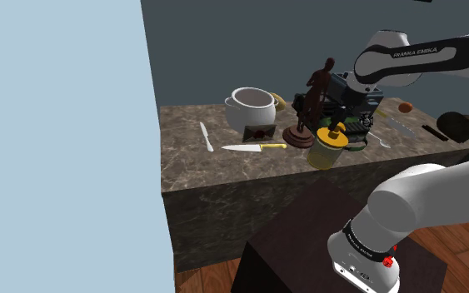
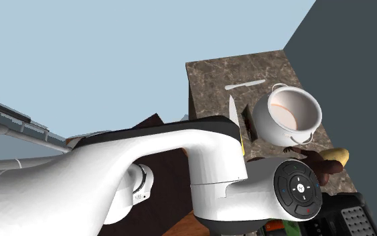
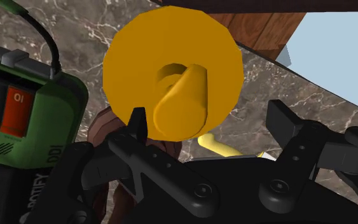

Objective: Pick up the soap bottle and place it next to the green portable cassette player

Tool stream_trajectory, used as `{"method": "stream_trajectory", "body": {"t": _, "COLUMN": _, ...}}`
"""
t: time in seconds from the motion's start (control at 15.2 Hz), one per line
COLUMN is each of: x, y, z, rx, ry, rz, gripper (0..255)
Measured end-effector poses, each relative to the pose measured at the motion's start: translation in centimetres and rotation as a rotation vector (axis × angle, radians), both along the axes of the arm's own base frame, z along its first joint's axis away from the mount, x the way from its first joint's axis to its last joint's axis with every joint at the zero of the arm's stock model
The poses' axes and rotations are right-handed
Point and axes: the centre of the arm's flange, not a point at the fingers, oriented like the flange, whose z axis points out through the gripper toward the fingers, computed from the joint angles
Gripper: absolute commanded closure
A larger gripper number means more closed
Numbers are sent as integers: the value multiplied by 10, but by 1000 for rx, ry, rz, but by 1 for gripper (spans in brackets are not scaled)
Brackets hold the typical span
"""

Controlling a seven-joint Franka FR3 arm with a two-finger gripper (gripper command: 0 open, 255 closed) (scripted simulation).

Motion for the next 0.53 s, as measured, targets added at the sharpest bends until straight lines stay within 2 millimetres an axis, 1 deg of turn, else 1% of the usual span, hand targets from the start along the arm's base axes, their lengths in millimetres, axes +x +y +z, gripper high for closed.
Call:
{"method": "stream_trajectory", "body": {"t": 0.13, "x": 0, "y": -3, "z": 15, "rx": 0, "ry": -1, "rz": 0, "gripper": 0}}
{"method": "stream_trajectory", "body": {"t": 0.2, "x": 1, "y": -5, "z": 27, "rx": -1, "ry": -1, "rz": 0, "gripper": 0}}
{"method": "stream_trajectory", "body": {"t": 0.26, "x": 1, "y": -4, "z": 39, "rx": -1, "ry": -2, "rz": 0, "gripper": 0}}
{"method": "stream_trajectory", "body": {"t": 0.33, "x": -1, "y": -4, "z": 45, "rx": -1, "ry": -1, "rz": 0, "gripper": 0}}
{"method": "stream_trajectory", "body": {"t": 0.53, "x": -2, "y": -3, "z": 49, "rx": 0, "ry": 0, "rz": 0, "gripper": 0}}
